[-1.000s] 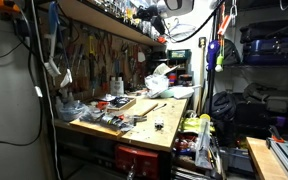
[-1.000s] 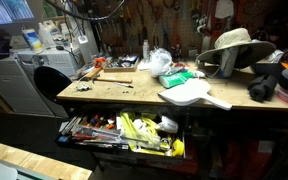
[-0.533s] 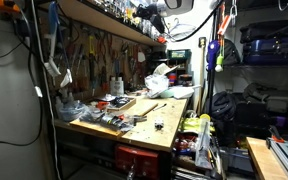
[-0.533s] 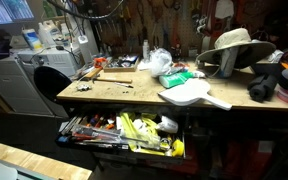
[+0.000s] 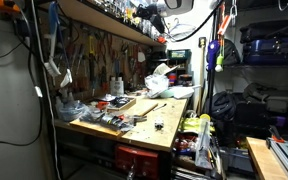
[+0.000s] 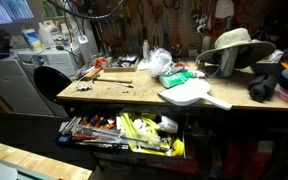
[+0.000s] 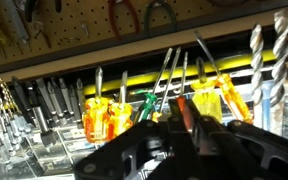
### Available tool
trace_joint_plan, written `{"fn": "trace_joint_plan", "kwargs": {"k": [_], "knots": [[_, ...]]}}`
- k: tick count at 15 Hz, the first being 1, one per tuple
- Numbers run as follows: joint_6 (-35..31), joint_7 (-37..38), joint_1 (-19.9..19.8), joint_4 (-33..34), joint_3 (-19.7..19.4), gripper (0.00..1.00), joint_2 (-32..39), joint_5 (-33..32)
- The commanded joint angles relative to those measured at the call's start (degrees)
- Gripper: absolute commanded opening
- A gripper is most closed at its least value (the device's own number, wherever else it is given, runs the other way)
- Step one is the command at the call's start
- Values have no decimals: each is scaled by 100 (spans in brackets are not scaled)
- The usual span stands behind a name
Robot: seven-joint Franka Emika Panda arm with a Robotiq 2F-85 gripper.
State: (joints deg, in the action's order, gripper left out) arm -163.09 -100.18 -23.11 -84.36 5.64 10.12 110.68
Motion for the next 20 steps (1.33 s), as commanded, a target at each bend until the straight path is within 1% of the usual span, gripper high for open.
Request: {"fn": "trace_joint_plan", "kwargs": {"k": [1, 6, 11, 15, 20], "knots": [[-76, -104, 17, 85, 2, 2, 49, 102], [-68, -97, 38, 178, 37, 2, 130, 133], [-145, -252, 56, 457, 44, 2, 323, 283], [-133, -216, 73, 593, 54, 2, 441, 254], [-226, -378, 94, 711, 51, 2, 524, 312]]}}
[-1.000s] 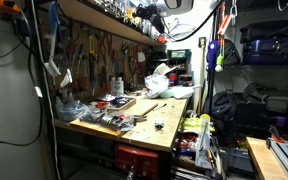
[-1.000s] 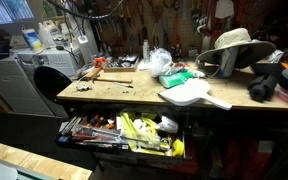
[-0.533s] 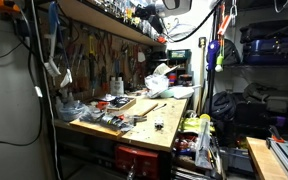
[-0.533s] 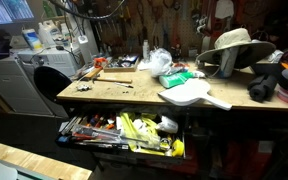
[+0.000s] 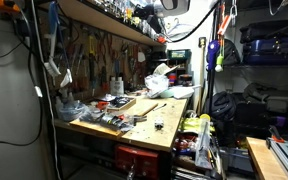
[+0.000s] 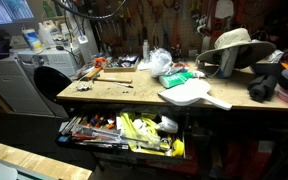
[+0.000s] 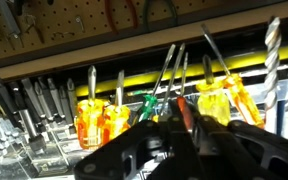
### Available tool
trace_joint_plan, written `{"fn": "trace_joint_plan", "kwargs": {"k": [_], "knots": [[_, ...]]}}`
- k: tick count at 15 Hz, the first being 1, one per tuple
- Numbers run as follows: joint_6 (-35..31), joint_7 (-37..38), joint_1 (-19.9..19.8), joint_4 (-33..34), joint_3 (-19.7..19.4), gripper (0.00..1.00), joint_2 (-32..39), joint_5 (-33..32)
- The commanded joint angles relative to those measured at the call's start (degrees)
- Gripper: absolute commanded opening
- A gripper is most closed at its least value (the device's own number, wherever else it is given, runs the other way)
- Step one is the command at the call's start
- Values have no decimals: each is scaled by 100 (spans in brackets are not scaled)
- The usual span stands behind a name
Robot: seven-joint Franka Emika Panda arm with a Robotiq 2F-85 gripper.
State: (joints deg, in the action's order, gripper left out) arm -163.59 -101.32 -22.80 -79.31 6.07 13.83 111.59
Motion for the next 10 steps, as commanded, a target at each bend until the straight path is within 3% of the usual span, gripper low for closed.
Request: {"fn": "trace_joint_plan", "kwargs": {"k": [1, 2, 10], "knots": [[-187, -286, 67, 209, 9, 2, 155, 226], [-181, -249, 70, 166, 13, 30, 135, 161], [-166, -119, 125, 103, 20, 84, 92, 21]]}}
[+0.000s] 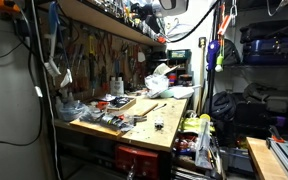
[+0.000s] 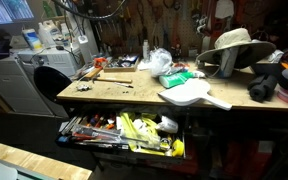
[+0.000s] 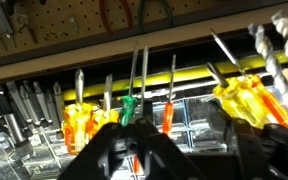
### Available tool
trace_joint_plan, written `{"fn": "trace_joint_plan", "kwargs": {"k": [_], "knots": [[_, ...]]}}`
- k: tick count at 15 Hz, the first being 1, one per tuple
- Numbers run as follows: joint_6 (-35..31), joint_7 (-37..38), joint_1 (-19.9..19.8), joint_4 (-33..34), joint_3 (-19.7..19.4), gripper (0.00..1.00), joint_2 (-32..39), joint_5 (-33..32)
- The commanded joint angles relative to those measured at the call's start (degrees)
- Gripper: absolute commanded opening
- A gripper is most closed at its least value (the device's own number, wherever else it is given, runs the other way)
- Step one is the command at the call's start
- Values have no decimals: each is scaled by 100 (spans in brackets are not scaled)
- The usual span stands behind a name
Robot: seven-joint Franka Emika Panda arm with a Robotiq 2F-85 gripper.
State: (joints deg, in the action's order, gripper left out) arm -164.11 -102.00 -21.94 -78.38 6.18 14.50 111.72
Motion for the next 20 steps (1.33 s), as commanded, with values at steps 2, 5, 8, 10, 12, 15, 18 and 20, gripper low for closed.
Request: {"fn": "trace_joint_plan", "kwargs": {"k": [2, 5, 8, 10, 12, 15, 18, 20], "knots": [[-92, -19, 43, -44, 7, 98, -21, -31], [-112, 28, 38, -92, -4, 100, -45, -112], [-90, 62, 30, -155, -2, 100, -92, -181], [-100, 77, 31, -163, -3, 99, -98, -215], [-148, 144, 37, -217, -6, 100, -124, -328], [-262, 383, 32, -446, -20, 100, -268, -721], [-239, 858, -15, -822, -57, 100, -518, -1398], [-210, 1184, -44, -1084, -109, 100, -701, -1834]]}}
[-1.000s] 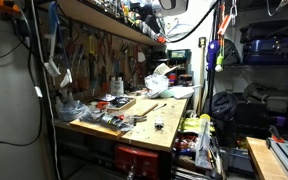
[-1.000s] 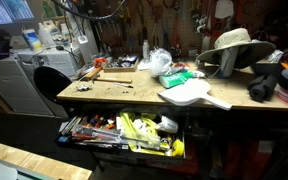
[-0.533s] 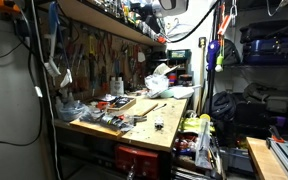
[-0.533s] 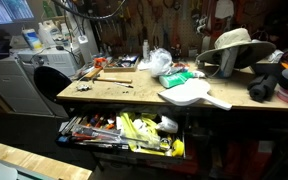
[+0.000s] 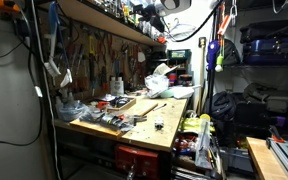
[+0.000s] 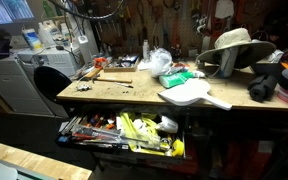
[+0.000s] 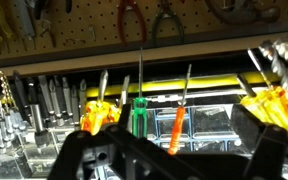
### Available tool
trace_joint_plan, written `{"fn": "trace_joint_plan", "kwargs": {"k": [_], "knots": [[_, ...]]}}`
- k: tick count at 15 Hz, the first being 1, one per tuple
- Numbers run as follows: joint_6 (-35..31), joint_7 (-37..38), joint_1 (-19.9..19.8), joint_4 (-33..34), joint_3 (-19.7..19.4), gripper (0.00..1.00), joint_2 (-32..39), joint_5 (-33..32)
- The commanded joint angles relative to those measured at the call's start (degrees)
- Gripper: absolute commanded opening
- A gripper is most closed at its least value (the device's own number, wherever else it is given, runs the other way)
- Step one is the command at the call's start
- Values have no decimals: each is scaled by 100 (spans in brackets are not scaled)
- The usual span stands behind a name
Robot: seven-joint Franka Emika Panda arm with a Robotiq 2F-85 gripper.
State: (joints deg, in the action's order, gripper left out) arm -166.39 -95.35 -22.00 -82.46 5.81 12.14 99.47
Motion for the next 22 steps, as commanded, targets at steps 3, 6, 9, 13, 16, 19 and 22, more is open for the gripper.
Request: {"fn": "trace_joint_plan", "kwargs": {"k": [3, 6, 9, 13, 16, 19, 22], "knots": [[133, 1308, -71, -1262, -203, 100, -836, -1609], [320, 2418, -89, -1934, -404, 100, -1228, -3009], [829, 3564, 393, -2393, -1157, 100, -1537, -4383], [2081, 5171, 458, -2438, -1505, 100, -1841, -6225], [3464, 6229, 572, -2016, -1655, 100, -1946, -7030], [4824, 7037, 737, -1451, -1750, 100, -1906, -7369], [5799, 7752, 845, -774, -1762, 100, -1620, -7533]]}}
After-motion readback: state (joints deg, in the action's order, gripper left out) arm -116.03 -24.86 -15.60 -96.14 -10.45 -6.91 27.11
